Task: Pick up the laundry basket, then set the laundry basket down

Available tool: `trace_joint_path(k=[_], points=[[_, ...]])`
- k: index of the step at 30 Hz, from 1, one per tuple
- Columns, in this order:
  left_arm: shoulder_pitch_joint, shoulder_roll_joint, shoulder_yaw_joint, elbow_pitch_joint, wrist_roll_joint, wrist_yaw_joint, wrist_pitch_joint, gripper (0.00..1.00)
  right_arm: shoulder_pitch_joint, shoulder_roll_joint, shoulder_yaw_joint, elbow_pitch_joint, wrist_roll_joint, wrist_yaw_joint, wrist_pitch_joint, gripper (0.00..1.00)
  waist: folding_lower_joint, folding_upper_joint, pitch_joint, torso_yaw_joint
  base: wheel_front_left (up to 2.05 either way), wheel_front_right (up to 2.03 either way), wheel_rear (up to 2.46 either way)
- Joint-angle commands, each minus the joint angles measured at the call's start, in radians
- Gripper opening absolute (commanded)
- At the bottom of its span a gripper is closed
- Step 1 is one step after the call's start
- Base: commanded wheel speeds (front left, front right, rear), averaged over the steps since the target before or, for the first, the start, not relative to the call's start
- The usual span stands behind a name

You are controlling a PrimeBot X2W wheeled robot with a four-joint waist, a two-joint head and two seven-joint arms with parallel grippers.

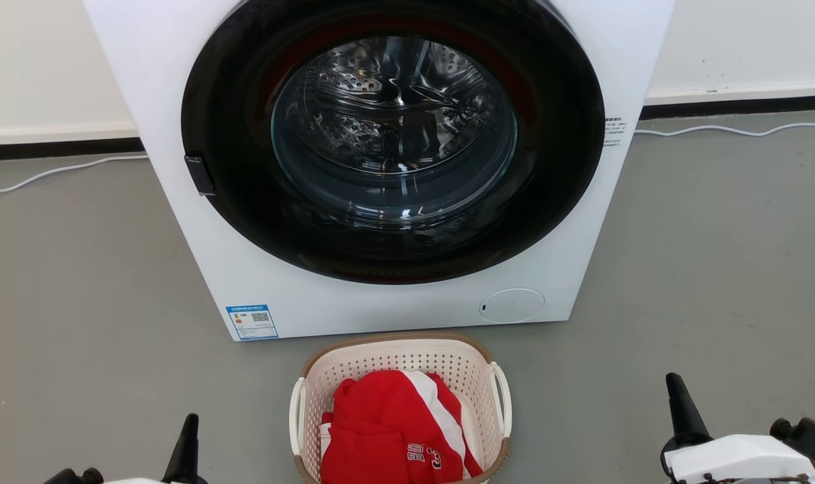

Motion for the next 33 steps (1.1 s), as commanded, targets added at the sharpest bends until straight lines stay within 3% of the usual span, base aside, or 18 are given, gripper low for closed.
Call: trace_joint_path(k=[1,33], points=[[-0.064,0.009,0.017,-0.033,-0.027,-0.005,0.004,0.0,-0.058,-0.004,0.011,-0.031,0.032,0.005,0.009,0.0,0.0,-0.0001,0.0,0.0,0.0,0.0,0.0],[-0.122,-0.01,0.022,-0.076,-0.36,-0.013,0.098,0.0,-0.074,-0.004,-0.011,-0.095,0.451,0.007,0.103,0.0,0.0,-0.0001,0.015,0.01,0.0,0.0,0.0]])
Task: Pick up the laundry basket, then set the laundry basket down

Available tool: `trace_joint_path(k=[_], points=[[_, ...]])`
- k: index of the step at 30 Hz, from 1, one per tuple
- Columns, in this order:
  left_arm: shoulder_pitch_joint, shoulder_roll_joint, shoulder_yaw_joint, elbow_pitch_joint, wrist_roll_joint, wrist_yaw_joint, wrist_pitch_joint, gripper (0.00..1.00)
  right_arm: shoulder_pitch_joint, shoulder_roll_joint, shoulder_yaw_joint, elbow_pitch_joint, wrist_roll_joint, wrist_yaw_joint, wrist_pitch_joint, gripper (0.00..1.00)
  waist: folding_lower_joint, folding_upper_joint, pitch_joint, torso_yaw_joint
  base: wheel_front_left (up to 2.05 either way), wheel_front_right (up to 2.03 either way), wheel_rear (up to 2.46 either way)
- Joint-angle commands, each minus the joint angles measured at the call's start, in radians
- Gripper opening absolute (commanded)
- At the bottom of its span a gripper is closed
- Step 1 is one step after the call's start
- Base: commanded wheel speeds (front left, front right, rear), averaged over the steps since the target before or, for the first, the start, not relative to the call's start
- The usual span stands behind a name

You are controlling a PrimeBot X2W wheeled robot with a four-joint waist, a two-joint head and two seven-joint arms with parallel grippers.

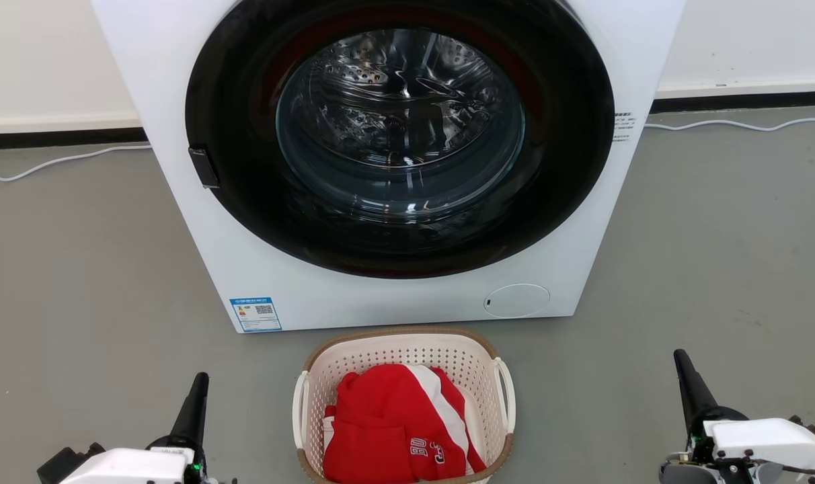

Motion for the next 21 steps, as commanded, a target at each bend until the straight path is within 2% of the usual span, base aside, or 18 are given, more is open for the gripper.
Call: trace_joint_path(k=[1,15,21], points=[[-0.066,0.003,0.023,-0.032,-0.029,-0.012,0.009,0.0,-0.053,-0.004,0.018,-0.033,0.038,0.007,0.017,0.0,0.0,-0.0001,0.001,0.0,0.0,0.0,0.0],[-0.091,-0.005,0.025,-0.05,-0.175,-0.015,0.05,0.0,-0.06,-0.005,0.008,-0.061,0.221,0.007,0.058,0.0,0.0,-0.0001,0.007,0.005,0.0,0.0,0.0],[-0.092,-0.006,0.025,-0.05,-0.178,-0.015,0.051,0.0,-0.06,-0.005,0.008,-0.062,0.225,0.007,0.059,0.0,0.0,-0.0001,0.007,0.005,0.0,0.0,0.0]])
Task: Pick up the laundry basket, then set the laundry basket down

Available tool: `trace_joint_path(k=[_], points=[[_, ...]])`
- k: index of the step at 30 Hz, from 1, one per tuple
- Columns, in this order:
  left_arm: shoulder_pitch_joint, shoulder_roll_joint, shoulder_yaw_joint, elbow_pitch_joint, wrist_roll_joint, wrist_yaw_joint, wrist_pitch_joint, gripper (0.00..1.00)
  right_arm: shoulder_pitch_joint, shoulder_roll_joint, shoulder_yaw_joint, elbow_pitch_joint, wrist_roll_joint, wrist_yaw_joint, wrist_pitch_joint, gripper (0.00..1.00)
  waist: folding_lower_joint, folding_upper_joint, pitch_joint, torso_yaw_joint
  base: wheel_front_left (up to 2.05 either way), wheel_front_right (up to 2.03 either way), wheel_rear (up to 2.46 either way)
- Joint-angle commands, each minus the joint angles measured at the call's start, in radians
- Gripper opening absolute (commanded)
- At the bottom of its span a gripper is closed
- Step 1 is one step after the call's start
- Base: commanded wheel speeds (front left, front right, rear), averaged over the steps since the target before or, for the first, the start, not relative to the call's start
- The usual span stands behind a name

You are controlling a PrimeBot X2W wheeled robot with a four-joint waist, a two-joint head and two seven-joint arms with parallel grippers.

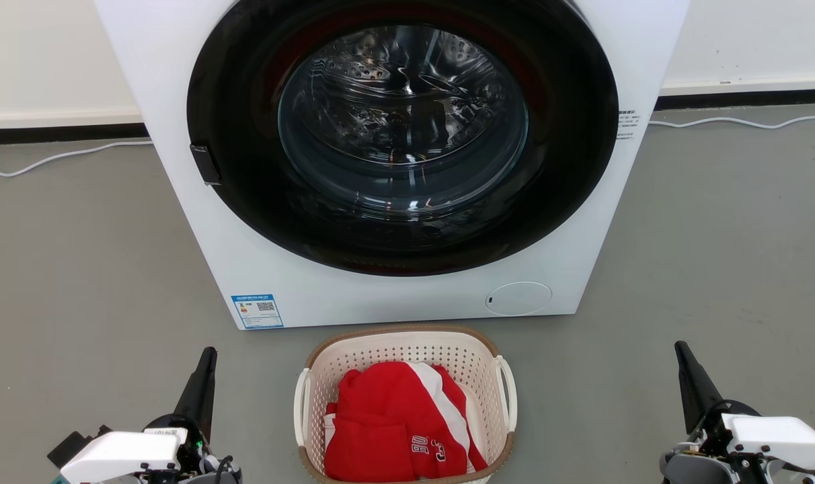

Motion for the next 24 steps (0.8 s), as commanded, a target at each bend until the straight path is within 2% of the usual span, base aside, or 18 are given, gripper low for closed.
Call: trace_joint_path(k=[1,24], points=[[-0.055,0.011,0.025,-0.029,-0.005,-0.007,0.002,0.0,-0.059,-0.004,0.017,-0.03,0.006,0.007,0.008,0.0,0.0,-0.0001,0.0,0.0,0.0,0.0,0.0],[-0.054,0.011,0.025,-0.029,-0.006,-0.007,0.002,0.0,-0.059,-0.004,0.017,-0.03,0.006,0.007,0.008,0.0,0.0,-0.0001,0.0,0.0,0.0,0.0,0.0]])
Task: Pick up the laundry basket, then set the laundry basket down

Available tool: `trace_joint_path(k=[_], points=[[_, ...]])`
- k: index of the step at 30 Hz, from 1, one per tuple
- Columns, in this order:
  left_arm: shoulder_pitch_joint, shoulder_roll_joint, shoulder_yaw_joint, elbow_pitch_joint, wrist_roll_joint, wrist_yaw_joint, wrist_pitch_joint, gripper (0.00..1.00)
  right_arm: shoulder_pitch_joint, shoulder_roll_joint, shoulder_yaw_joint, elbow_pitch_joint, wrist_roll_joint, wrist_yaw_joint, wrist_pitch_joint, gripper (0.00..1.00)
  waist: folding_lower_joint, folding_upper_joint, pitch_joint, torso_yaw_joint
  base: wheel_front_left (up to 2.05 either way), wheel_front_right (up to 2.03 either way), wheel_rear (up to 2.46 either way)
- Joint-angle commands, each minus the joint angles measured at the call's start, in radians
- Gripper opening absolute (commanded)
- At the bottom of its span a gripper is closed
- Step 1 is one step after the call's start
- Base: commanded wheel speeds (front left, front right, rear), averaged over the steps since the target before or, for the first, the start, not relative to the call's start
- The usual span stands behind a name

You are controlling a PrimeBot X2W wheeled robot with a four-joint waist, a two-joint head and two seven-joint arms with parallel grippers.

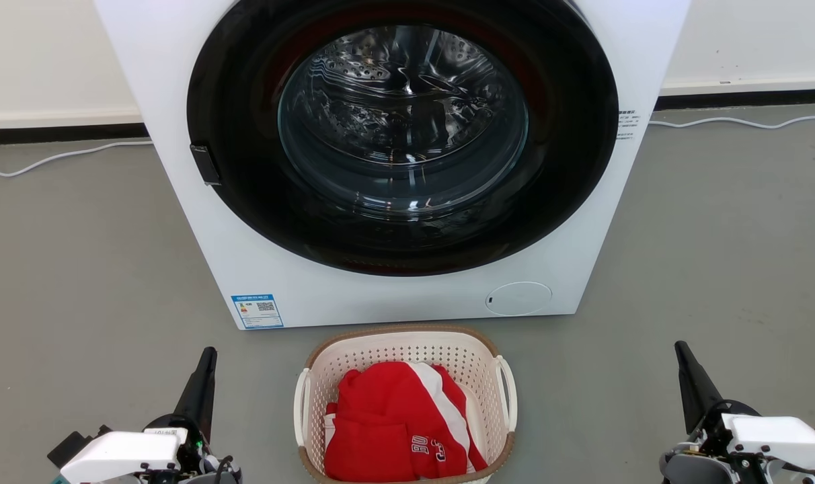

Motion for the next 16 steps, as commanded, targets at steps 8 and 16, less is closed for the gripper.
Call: trace_joint_path(k=[8,16], points=[[-0.054,0.011,0.025,-0.029,-0.006,-0.007,0.002,0.0,-0.059,-0.004,0.017,-0.03,0.006,0.007,0.008,0.0,0.0,-0.0001,0.0,0.0,0.0,0.0,0.0],[-0.054,0.011,0.025,-0.029,-0.006,-0.007,0.002,0.0,-0.059,-0.004,0.017,-0.03,0.006,0.007,0.008,0.0,0.0,-0.0001,0.0,0.0,0.0,0.0,0.0]])
